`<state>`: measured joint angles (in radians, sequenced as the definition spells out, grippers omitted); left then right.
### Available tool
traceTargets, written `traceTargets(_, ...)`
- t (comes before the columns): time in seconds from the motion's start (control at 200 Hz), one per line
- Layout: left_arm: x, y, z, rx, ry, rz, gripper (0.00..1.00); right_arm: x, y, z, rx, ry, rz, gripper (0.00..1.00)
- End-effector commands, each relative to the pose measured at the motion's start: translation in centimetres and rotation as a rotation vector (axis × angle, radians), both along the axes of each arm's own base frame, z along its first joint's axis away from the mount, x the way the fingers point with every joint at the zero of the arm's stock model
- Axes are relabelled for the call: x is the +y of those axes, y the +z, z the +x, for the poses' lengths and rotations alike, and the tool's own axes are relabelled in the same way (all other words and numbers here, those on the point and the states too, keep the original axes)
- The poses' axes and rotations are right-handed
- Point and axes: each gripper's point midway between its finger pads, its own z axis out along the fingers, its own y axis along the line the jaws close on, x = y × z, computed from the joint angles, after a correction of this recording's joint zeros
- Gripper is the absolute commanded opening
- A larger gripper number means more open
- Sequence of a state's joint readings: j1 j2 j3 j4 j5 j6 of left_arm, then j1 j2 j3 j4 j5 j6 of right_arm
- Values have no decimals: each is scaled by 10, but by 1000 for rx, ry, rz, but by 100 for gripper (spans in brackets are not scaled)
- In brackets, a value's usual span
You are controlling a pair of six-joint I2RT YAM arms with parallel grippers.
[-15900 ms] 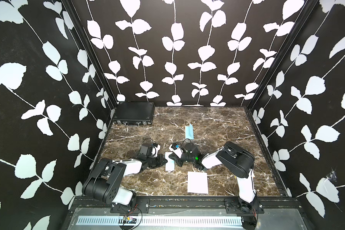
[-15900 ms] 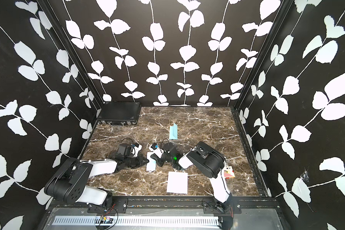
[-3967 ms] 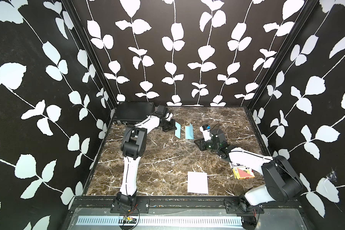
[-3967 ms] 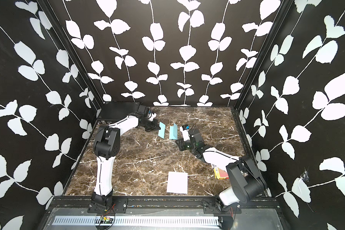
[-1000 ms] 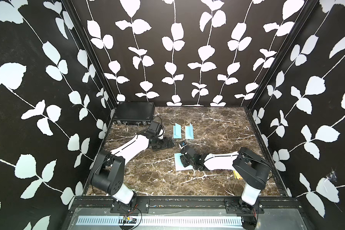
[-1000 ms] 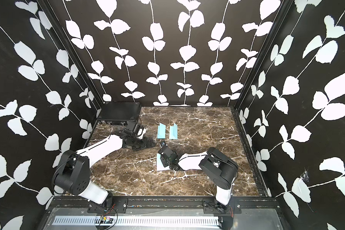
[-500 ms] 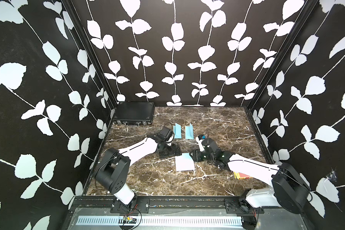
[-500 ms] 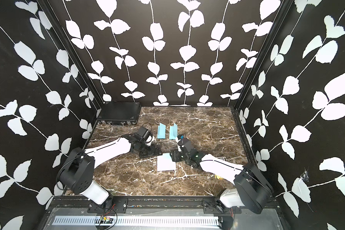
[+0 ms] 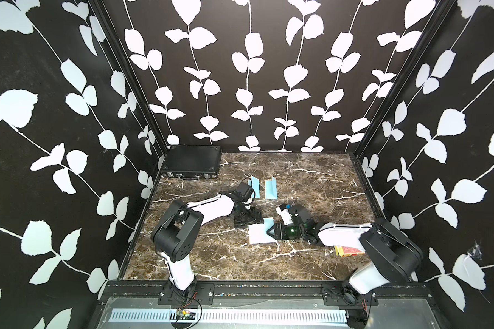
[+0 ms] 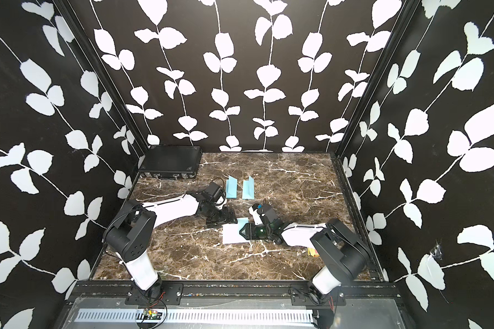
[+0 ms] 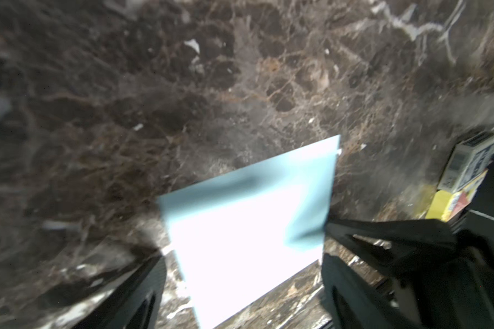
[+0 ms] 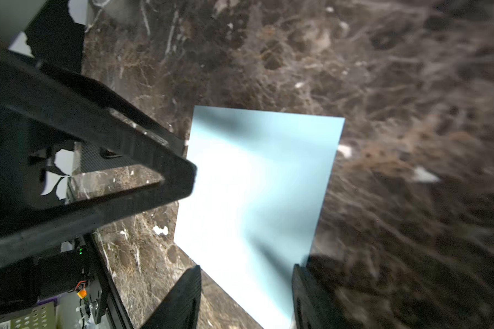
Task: Fold the square paper along the opposite sides
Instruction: Pick up the paper from the center of the board.
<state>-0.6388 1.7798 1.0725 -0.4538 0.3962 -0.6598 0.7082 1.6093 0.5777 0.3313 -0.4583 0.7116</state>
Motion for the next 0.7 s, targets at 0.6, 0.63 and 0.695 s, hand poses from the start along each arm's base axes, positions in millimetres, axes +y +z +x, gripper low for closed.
traceTargets(0.6, 11, -4, 1, -23, -35, 15, 33, 1, 10, -4, 0, 55, -9, 54)
traceTargets(0.63, 9, 3, 2, -42, -39, -14, 32, 1, 23, 0, -28, 53, 19, 54)
traceTargets(0.695, 4, 23, 7, -84, -54, -97, 27, 2, 49, 6, -76, 55, 86, 55)
